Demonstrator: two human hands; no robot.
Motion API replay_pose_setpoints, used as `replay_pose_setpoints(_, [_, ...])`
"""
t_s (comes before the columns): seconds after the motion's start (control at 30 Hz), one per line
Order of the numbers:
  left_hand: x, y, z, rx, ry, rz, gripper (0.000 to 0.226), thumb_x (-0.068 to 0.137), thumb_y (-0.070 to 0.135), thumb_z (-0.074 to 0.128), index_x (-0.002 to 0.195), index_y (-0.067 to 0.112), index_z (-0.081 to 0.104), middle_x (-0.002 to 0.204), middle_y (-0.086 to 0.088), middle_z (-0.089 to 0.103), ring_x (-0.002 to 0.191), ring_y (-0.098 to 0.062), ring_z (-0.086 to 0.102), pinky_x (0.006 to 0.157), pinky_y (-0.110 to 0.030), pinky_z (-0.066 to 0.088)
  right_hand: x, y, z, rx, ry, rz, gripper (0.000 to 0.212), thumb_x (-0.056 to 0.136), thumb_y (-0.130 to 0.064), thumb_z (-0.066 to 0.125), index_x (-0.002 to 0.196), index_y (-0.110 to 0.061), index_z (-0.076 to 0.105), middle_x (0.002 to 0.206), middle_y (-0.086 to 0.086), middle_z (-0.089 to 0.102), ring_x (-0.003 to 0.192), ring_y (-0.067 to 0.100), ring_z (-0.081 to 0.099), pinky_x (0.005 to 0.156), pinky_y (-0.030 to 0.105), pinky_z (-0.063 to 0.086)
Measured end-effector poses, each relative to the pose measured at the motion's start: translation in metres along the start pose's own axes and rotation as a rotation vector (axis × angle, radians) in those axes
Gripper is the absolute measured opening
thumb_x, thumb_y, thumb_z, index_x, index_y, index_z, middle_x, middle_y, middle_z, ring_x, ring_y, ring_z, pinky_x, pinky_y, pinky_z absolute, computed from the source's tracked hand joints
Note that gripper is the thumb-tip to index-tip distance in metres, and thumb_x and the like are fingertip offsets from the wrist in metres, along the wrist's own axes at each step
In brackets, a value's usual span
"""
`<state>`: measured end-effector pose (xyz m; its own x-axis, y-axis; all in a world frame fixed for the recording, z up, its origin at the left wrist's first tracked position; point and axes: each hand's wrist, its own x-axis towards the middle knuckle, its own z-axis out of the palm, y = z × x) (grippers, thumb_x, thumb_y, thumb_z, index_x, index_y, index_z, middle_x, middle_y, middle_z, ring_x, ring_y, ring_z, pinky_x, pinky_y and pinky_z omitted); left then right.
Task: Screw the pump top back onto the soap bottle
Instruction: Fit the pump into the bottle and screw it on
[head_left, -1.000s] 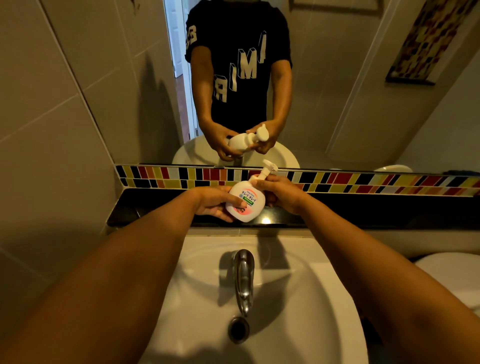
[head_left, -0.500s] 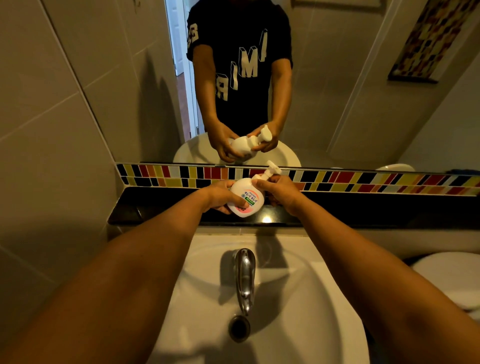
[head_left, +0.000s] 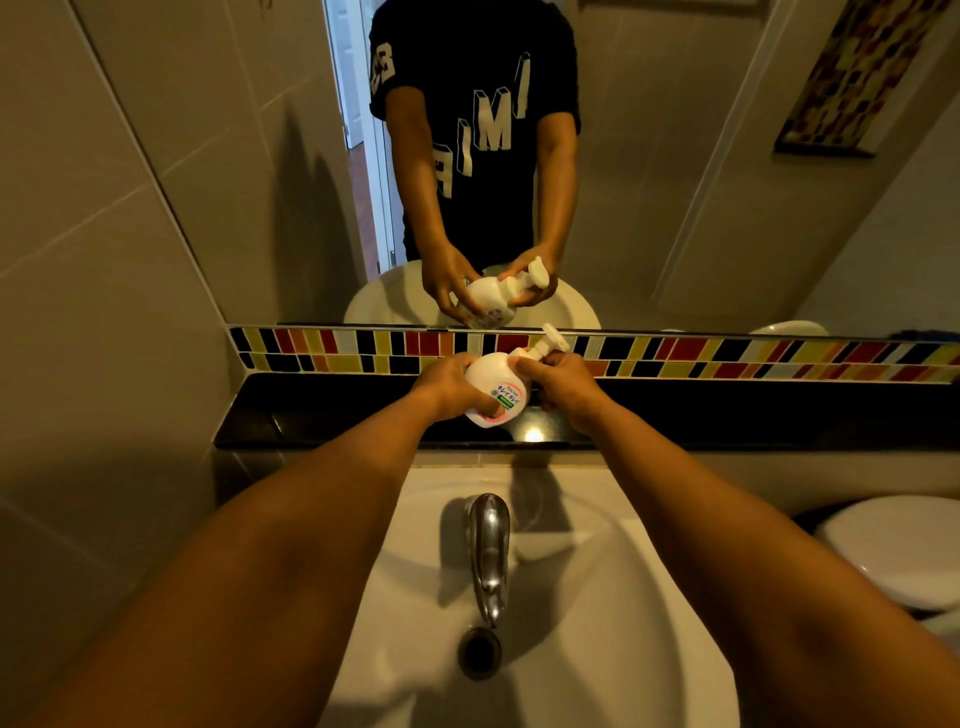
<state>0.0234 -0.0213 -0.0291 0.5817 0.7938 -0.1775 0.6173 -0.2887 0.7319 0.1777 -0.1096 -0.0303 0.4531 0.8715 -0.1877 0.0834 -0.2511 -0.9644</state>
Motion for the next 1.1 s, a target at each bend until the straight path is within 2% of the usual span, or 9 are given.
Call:
replay_pose_setpoints(0.13, [-0.001,0.001,0.002,0.010,0.029,0.008,0.069,0.064,0.028,0.088,0.125,0.017,0.057,0.124,-0.009,0.065,0.113,-0.029,0.062,0.089,-0.039,0.055,0.000,-0.003,0.002,0.019,0.019,-0.002,0.039,0.090,-0.028,0.069,0.121,-0.005,0.062,0.106,0.010,0.071,0.086,0.017,0.069,0.053,0.018,0.051])
replay_pose_setpoints(0.4, [-0.001,-0.006,-0.008,-0.156,-0.103,-0.094,0.070,0.068,0.021,0.086,0.129,0.021,0.052,0.120,-0.006,0.063,0.109,-0.028,0.061,0.087,-0.046,0.057,0.002,-0.007,0.007,-0.006,-0.033,-0.015,0.048,0.086,-0.024,0.074,0.129,-0.009,0.060,0.118,0.013,0.069,0.104,0.030,0.069,0.085,0.044,0.059])
replay_pose_setpoints(0.47, [0.000,-0.010,-0.011,-0.240,-0.142,-0.107,0.067,0.070,0.019,0.084,0.129,0.021,0.054,0.119,-0.005,0.065,0.109,-0.026,0.061,0.088,-0.045,0.056,0.001,-0.013,0.004,0.003,-0.089,-0.031,0.046,0.088,-0.019,0.071,0.131,-0.011,0.060,0.116,0.011,0.069,0.094,0.024,0.070,0.072,0.033,0.059])
replay_pose_setpoints(0.53, [0.000,-0.012,-0.013,-0.290,-0.165,-0.113,0.062,0.071,0.017,0.083,0.127,0.021,0.057,0.116,-0.003,0.067,0.110,-0.026,0.062,0.092,-0.046,0.054,-0.001,-0.018,0.001,0.068,-0.141,-0.018,0.041,0.090,-0.014,0.067,0.131,-0.011,0.061,0.105,0.010,0.068,0.071,0.013,0.066,0.059,0.024,0.052])
replay_pose_setpoints(0.6, [0.001,-0.015,-0.013,-0.321,-0.180,-0.125,0.060,0.069,0.018,0.085,0.123,0.021,0.059,0.115,-0.003,0.069,0.111,-0.026,0.062,0.096,-0.050,0.052,-0.001,-0.021,-0.003,0.222,-0.193,0.009,0.039,0.089,-0.006,0.059,0.128,-0.008,0.062,0.089,0.010,0.061,0.059,0.011,0.054,0.057,0.026,0.048])
replay_pose_setpoints(0.67, [0.002,-0.017,-0.013,-0.346,-0.188,-0.140,0.060,0.067,0.016,0.086,0.122,0.019,0.061,0.117,-0.005,0.069,0.112,-0.027,0.063,0.097,-0.050,0.053,-0.002,-0.026,-0.006,0.385,-0.247,0.024,0.038,0.087,-0.010,0.051,0.124,-0.004,0.061,0.081,0.009,0.054,0.060,0.014,0.047,0.058,0.028,0.046])
replay_pose_setpoints(0.77, [0.002,-0.019,-0.011,-0.354,-0.198,-0.148,0.058,0.069,0.011,0.085,0.122,0.015,0.060,0.119,-0.008,0.068,0.113,-0.028,0.063,0.092,-0.043,0.055,-0.004,-0.034,-0.009,0.516,-0.208,0.039,0.028,0.095,-0.021,0.041,0.110,-0.008,0.062,0.080,0.010,0.058,0.063,0.017,0.052,0.057,0.027,0.050])
replay_pose_setpoints(0.9, [0.004,-0.020,-0.004,-0.351,-0.188,-0.150,0.060,0.069,0.009,0.085,0.123,0.014,0.058,0.115,-0.006,0.067,0.111,-0.027,0.062,0.085,-0.039,0.057,-0.001,-0.040,-0.008,0.431,-0.138,0.076,0.037,0.100,-0.040,0.048,0.105,-0.007,0.063,0.074,0.008,0.065,0.061,0.017,0.058,0.059,0.028,0.052])
replay_pose_setpoints(1.1, [0.007,-0.025,0.004,-0.314,-0.182,-0.155,0.066,0.065,0.013,0.088,0.125,0.016,0.058,0.119,-0.006,0.068,0.111,-0.027,0.063,0.093,-0.048,0.056,0.002,-0.046,-0.003,0.344,-0.083,0.113,0.027,0.100,-0.023,0.053,0.109,0.001,0.062,0.070,0.008,0.061,0.054,0.013,0.052,0.054,0.025,0.046])
